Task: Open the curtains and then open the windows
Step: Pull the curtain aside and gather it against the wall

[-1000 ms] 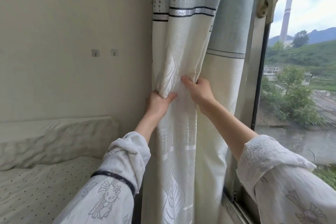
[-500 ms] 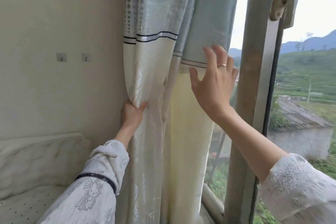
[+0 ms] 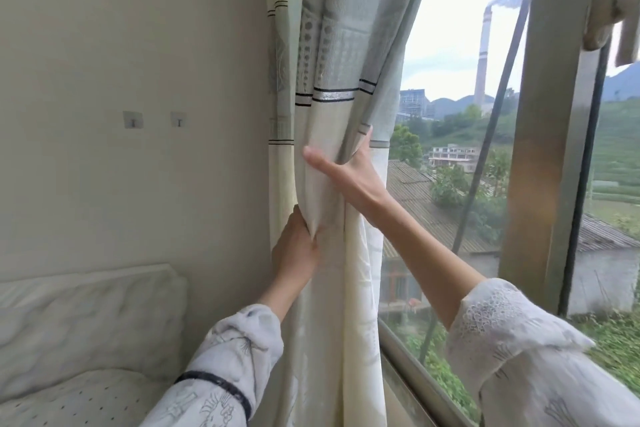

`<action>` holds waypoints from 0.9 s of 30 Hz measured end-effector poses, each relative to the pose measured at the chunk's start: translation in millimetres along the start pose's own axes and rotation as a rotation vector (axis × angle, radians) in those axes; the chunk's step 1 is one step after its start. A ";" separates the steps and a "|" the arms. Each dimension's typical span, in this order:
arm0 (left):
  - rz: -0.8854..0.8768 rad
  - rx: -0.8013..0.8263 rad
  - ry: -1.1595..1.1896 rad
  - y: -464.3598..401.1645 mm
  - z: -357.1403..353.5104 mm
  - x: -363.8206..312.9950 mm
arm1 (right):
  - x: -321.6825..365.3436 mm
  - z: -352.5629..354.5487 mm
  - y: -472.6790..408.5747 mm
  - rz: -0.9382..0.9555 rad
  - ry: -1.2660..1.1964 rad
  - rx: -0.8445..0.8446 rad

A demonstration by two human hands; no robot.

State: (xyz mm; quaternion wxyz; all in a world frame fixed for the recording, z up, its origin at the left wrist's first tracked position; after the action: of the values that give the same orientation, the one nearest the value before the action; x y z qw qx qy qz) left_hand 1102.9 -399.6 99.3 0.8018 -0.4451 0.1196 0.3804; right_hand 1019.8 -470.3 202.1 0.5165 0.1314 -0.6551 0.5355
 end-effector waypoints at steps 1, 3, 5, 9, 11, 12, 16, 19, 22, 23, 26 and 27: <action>-0.021 0.006 -0.023 1.6 -2.2 -0.1 | -1.5 -7.6 -4.5 -0.007 -0.006 0.000; -0.065 -0.011 -0.091 1.3 -2.0 0.6 | -5.8 -15.6 -14.8 -0.012 0.002 -0.058; -0.097 -0.033 -0.145 -1.9 1.4 5.1 | -10.8 -15.1 -27.6 -0.018 -0.034 -0.141; -0.075 0.031 0.035 -11.6 10.3 16.8 | -22.8 -10.3 -48.8 -0.107 -0.143 -0.180; -0.035 0.094 0.138 -24.0 10.8 12.8 | -26.2 -15.6 -55.6 -0.154 -0.204 -0.105; -0.016 0.095 0.193 -32.0 9.9 9.2 | -27.6 -19.2 -59.7 -0.175 -0.244 -0.048; 0.008 0.021 0.445 -63.2 3.5 -0.8 | -25.4 -25.6 -70.0 -0.210 -0.350 0.118; 0.127 0.031 0.485 -79.4 -6.7 8.2 | -32.7 -19.2 -75.9 -0.126 -0.214 0.040; 0.179 -0.036 0.475 -89.3 -14.9 12.0 | -47.5 -5.1 -83.8 -0.068 0.216 -0.124; 0.181 -0.070 0.474 -91.6 -17.5 12.4 | -52.5 0.8 -86.0 -0.071 0.257 -0.171; 0.189 -0.107 0.436 -96.5 -29.2 13.1 | -62.4 8.2 -97.5 -0.045 -0.044 -0.115; 0.185 -0.101 0.448 -98.4 -32.3 13.3 | -65.0 6.9 -101.1 -0.043 -0.135 -0.057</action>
State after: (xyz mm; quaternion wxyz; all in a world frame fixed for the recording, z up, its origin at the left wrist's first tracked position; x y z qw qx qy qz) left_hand 1187.3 -449.8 135.0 0.6936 -0.5450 0.3153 0.3498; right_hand 1117.5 -540.5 207.0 0.4860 0.1665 -0.7005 0.4953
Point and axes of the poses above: each hand's wrist, its own y-axis away from the middle knuckle, its own z-axis out of the back of the hand, x = y × z, the point moved 4 cm from there along -y, towards the middle knuckle, and after that the axes turned 9 degrees about -y, right-handed, at the moved point
